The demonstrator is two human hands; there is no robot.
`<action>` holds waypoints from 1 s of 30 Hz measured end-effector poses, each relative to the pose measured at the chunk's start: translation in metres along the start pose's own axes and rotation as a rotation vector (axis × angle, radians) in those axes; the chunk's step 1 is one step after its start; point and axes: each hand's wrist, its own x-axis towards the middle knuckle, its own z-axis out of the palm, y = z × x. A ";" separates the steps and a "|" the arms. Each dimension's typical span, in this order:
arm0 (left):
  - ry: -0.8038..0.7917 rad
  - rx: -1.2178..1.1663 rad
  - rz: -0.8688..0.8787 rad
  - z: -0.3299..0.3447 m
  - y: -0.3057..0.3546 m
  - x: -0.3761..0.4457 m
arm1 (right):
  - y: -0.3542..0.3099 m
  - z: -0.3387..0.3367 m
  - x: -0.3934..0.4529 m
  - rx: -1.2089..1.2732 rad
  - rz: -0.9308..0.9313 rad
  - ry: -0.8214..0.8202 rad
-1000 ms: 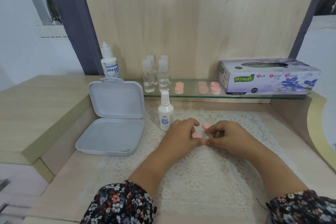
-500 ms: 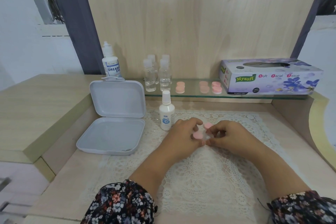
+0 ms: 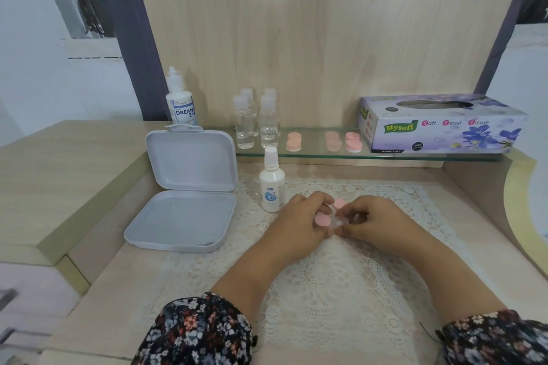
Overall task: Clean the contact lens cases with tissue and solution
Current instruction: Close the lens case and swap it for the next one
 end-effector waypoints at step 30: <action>0.033 0.073 -0.020 -0.002 0.005 0.000 | 0.000 0.000 0.000 -0.034 -0.012 0.005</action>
